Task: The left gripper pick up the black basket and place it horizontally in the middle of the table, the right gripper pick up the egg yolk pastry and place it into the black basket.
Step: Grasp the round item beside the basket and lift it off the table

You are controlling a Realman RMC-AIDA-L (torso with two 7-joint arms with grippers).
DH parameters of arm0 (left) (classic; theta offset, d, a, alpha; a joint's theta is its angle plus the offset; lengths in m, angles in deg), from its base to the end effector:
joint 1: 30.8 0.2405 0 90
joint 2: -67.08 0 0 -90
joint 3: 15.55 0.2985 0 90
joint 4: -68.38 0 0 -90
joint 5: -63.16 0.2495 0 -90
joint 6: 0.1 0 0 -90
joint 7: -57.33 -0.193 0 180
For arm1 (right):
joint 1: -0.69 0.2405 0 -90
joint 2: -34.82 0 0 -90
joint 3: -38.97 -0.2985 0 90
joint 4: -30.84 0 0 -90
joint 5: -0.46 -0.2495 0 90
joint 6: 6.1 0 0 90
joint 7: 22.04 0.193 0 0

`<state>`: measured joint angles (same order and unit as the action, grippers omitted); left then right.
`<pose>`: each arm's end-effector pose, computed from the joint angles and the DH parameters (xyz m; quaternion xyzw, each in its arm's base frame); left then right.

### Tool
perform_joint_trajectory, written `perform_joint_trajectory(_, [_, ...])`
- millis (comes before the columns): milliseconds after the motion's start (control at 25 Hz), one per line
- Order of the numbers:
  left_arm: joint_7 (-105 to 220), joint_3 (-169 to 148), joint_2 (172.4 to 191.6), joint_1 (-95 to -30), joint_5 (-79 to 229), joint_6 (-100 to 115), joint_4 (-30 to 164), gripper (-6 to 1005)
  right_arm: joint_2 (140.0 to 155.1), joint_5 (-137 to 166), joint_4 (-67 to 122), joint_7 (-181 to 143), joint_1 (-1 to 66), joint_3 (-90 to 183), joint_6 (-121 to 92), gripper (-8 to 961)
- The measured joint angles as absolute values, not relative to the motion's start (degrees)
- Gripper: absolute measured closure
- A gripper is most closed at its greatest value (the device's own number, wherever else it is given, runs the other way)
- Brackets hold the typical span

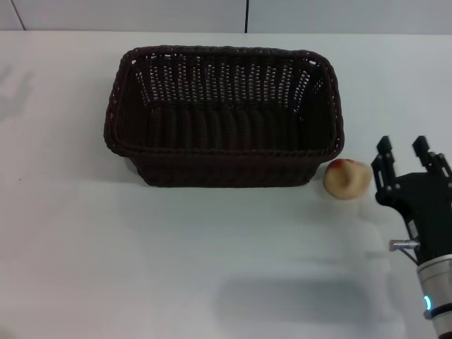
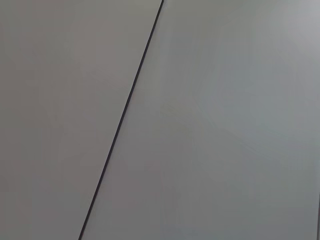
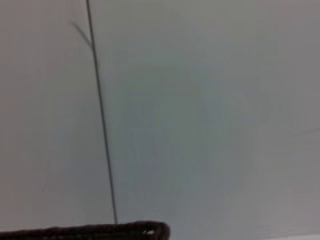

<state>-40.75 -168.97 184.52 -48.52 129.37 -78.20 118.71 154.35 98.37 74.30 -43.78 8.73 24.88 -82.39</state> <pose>-0.3475 0.4007 0.1916 -0.6551 -0.2143 -0.5170 0.5075 0.3108 0.2804 -0.1514 -0.6680 0.2851 0.3191 0.6088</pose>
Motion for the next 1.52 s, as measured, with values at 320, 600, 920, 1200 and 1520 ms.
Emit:
perform_joint_trajectory(320, [-40.79,-169.01,184.5,-48.46,129.32,-78.31,118.87,554,154.06,98.37,75.43,-44.05,8.79,26.59,-78.39,437])
perform_joint_trajectory(600, [-40.75,-169.01,184.5,-48.29,129.28,-78.45,118.94,554,153.83,98.63,75.24,-44.15,8.27,26.84,-76.98,430])
perform_joint_trajectory(920, [-40.46,-169.08,184.5,-47.91,128.62,-79.64,118.93,554,153.84,98.37,73.95,-43.88,9.22,25.89,-73.57,438])
perform_joint_trajectory(1200, [-40.36,-169.09,184.57,-47.0,128.15,-80.38,118.91,554,153.93,98.14,72.92,-43.84,11.42,24.72,-69.14,462])
perform_joint_trajectory(1520, [-40.32,-169.09,184.65,-45.88,126.24,-81.61,118.95,554,154.04,96.8,71.93,-43.76,12.38,23.83,-66.66,490])
